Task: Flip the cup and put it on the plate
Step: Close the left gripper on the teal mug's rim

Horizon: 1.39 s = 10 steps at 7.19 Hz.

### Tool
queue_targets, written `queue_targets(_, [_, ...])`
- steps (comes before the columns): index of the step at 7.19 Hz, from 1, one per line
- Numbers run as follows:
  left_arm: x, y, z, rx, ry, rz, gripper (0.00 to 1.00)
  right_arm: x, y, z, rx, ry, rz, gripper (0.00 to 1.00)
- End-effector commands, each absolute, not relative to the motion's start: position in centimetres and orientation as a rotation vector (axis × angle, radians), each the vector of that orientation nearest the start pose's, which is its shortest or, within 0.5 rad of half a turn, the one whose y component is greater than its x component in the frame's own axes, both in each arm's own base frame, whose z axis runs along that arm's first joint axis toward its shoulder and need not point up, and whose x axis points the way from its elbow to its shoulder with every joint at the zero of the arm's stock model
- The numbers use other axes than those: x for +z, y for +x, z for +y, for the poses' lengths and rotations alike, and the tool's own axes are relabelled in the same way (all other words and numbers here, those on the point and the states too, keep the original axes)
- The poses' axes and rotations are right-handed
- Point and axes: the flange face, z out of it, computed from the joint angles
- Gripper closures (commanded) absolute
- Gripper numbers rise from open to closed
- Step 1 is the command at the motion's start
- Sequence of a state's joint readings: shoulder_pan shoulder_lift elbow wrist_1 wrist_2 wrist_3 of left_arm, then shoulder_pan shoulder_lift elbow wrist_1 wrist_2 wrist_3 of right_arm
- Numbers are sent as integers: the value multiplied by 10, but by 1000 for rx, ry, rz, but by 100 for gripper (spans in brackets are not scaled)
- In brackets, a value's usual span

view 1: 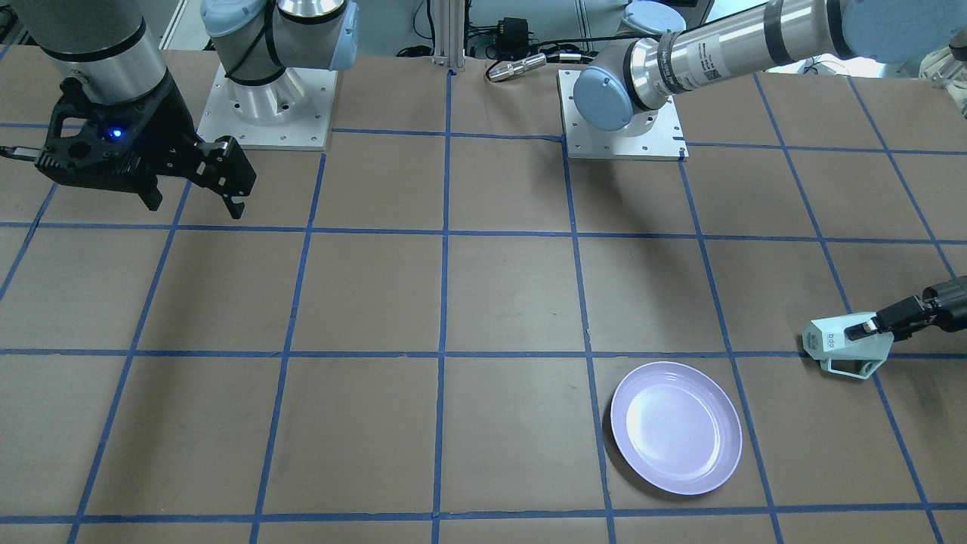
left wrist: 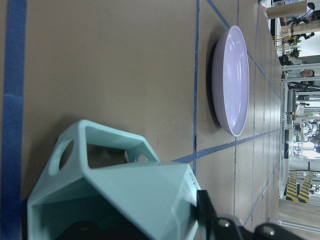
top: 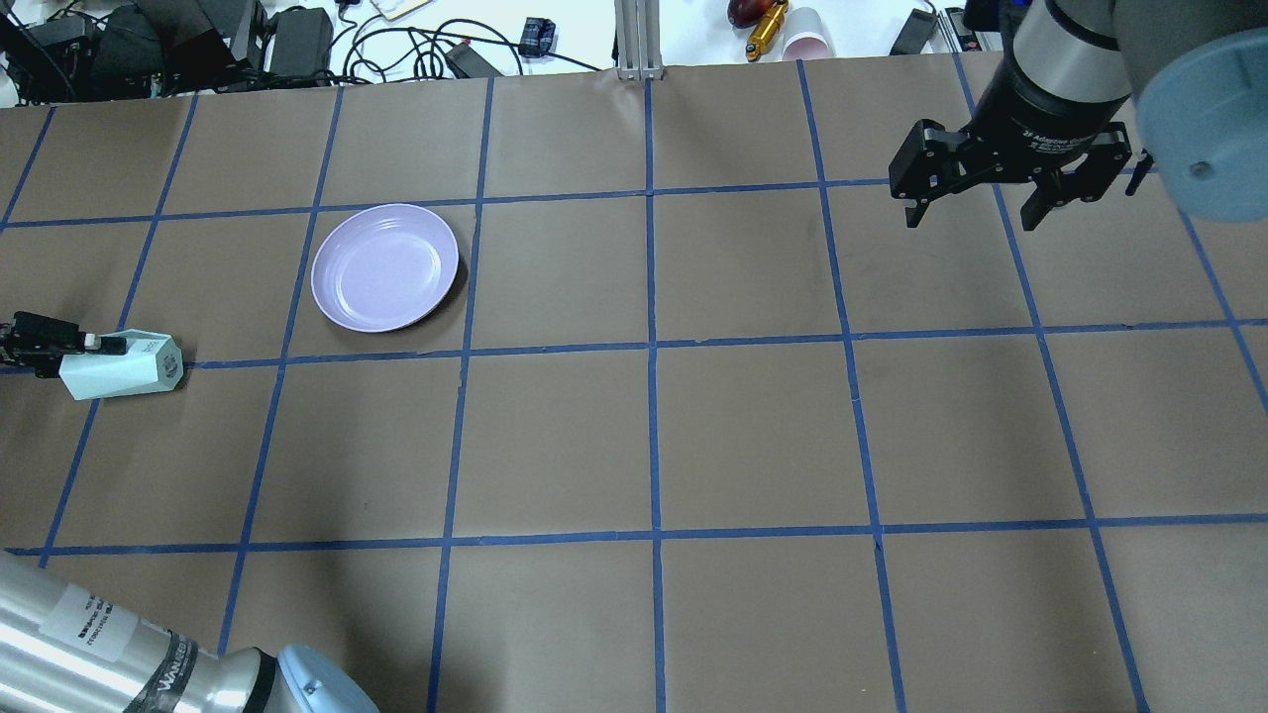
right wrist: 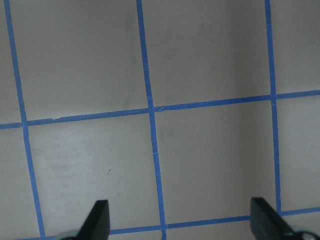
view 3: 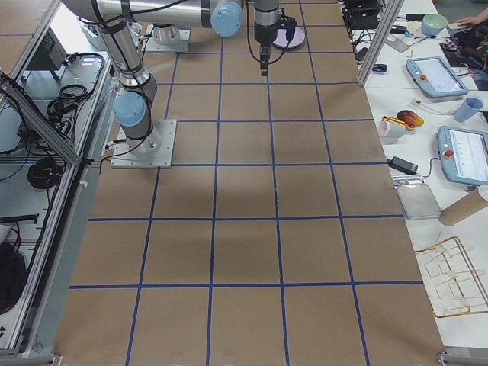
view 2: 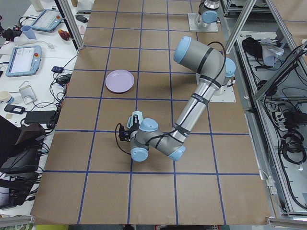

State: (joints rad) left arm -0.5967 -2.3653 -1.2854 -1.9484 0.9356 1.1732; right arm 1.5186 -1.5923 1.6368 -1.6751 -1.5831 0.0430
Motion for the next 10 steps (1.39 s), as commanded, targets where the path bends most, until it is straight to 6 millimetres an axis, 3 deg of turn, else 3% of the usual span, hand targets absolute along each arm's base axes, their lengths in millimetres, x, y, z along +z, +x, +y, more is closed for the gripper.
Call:
queue_targets(1, [142,427,-522,131,115,-2105,100,476,106,-495,-92,150,3149,0])
queue_targets(10, [167,417,-530,147,103,-2126,100,476,106,-495,-92,150,3149,0])
